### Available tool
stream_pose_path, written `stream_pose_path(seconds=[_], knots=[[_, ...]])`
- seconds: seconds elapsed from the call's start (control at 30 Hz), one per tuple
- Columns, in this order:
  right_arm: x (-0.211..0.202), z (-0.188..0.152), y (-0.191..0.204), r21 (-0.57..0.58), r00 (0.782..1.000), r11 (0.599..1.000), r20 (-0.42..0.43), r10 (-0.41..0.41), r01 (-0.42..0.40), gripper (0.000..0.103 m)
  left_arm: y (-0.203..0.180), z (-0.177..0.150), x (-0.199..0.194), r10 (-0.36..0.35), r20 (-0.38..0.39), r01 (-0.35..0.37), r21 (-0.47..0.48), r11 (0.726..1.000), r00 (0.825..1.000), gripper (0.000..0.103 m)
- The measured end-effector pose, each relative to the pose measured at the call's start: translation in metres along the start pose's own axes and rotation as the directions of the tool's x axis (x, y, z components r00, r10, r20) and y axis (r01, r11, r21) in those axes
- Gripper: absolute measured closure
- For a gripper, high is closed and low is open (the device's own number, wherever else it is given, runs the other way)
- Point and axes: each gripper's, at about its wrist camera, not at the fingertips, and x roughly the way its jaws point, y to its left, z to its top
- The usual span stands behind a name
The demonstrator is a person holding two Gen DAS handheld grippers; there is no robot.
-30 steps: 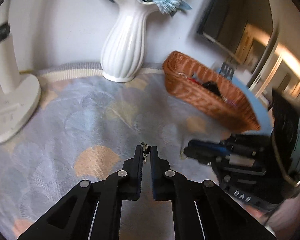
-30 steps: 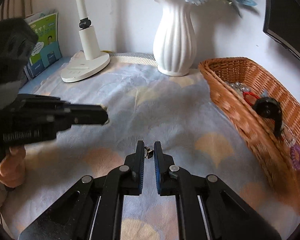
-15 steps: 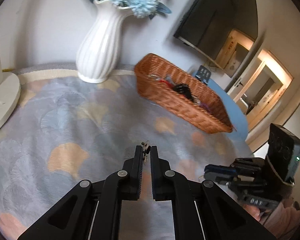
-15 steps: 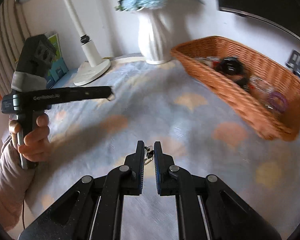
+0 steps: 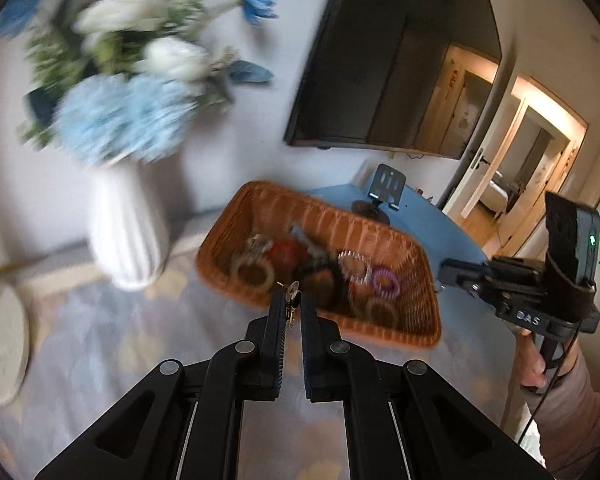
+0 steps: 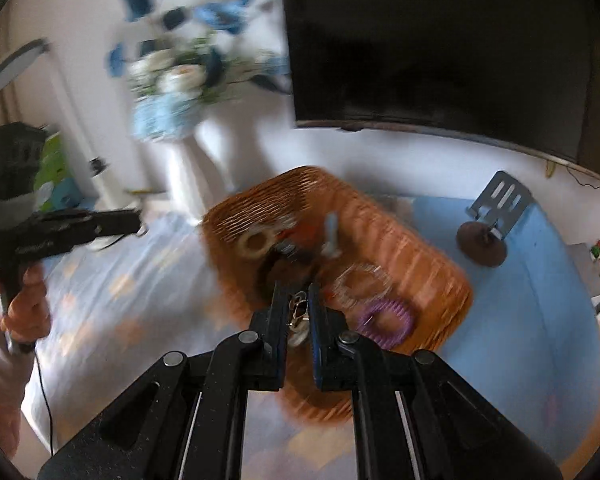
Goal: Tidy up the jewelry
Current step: 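Carry both gold earrings into the basket and open both grippers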
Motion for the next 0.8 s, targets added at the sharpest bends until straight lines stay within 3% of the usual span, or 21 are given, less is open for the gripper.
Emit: stream_pose_path(seconds=[0.1, 0.2, 0.37, 0.7, 0.8], knots=[[0.033, 0.019, -0.024, 0.034, 0.996, 0.999, -0.079, -0.03, 0.033, 0.093, -0.008, 0.02, 0.028, 0.031, -0.003, -0.031, 0.007, 1.0, 1.0, 0.096], [0.076, 0.037, -0.046, 0.142, 0.986, 0.988, -0.149, 0.077, -0.056, 0.093, -0.012, 0.041, 0.066, 0.08, -0.02, -0.08, 0.014, 0.997, 0.997, 0.096], [0.118, 0.045, -0.053, 0.152, 0.972, 0.988, -0.232, 0.047, -0.011, 0.093, -0.015, 0.055, 0.107, 0.106, -0.051, -0.105, 0.018, 0.994, 0.993, 0.096], [0.134, 0.046, -0.05, 0.097, 0.976, 0.994, -0.217, -0.022, 0.044, 0.092, -0.023, 0.058, 0.141, 0.099, -0.063, -0.096, 0.042, 0.994, 0.993, 0.095], [0.125, 0.046, -0.049, 0.101, 0.981, 0.994, -0.194, -0.025, 0.046, 0.087, -0.023, 0.059, 0.137, 0.069, -0.087, -0.068, 0.019, 0.997, 0.994, 0.08]])
